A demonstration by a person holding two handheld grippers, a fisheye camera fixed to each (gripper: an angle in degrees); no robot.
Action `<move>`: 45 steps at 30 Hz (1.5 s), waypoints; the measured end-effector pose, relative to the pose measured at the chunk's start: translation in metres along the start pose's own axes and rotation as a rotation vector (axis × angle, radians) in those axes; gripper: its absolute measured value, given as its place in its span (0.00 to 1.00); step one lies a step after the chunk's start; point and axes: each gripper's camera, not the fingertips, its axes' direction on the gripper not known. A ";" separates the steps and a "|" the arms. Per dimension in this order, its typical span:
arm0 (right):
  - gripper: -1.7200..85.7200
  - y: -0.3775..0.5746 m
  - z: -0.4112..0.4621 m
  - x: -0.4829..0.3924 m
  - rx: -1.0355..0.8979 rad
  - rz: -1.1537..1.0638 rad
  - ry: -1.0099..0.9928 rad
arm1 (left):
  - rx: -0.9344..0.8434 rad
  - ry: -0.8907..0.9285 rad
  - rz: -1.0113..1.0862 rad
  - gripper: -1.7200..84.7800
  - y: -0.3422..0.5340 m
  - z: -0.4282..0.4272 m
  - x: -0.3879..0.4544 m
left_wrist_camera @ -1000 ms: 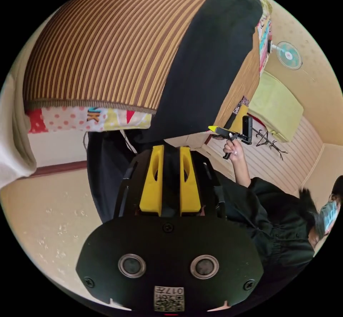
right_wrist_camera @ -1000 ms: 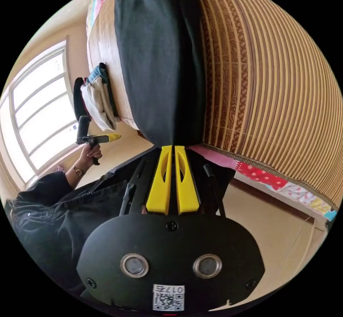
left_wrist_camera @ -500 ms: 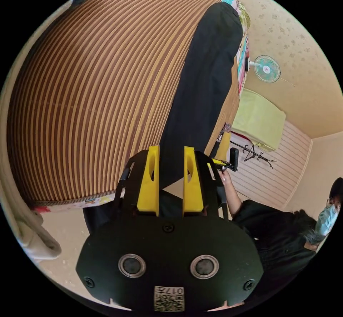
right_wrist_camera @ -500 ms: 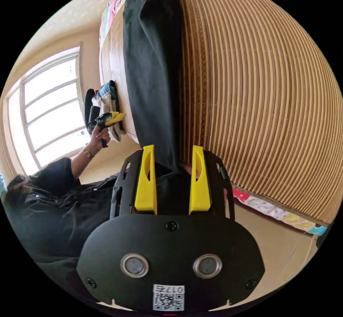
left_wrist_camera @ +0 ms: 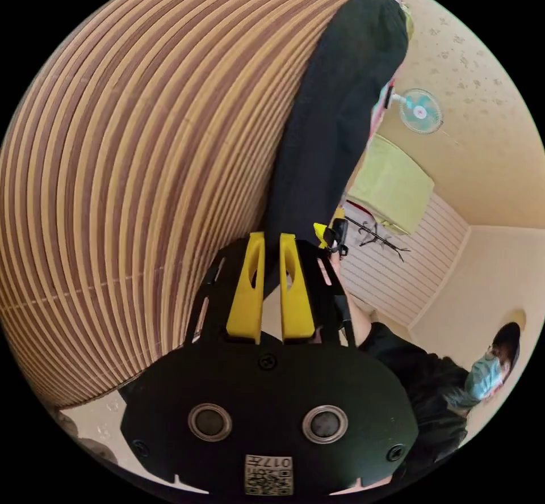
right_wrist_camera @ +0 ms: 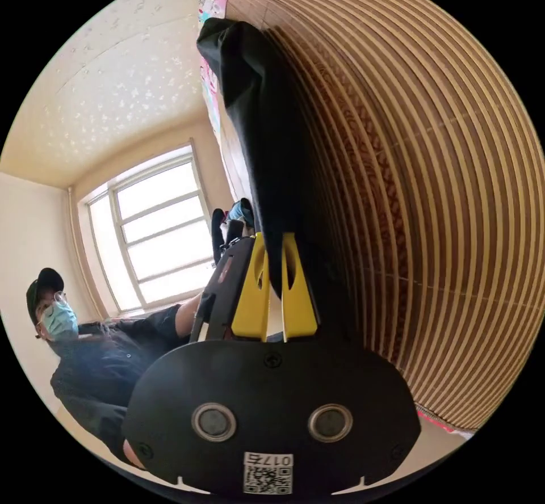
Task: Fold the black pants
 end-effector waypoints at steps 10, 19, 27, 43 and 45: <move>0.03 0.120 -0.069 -0.287 0.018 -0.811 -0.261 | 0.020 0.376 0.796 0.05 0.152 -0.084 0.214; 0.02 0.132 -0.116 -0.490 0.132 -1.153 -0.115 | 0.219 0.310 1.226 0.05 0.225 -0.123 0.428; 0.02 -0.008 -0.083 -0.461 0.231 -0.789 0.379 | 0.398 -0.073 0.833 0.05 0.091 -0.096 0.417; 0.11 0.034 -0.004 -0.078 -0.229 0.020 0.420 | -0.075 -0.439 0.022 0.07 0.032 0.044 0.061; 0.16 0.027 -0.013 -0.066 -0.228 0.086 0.412 | -0.036 -0.373 0.002 0.07 0.030 0.032 0.049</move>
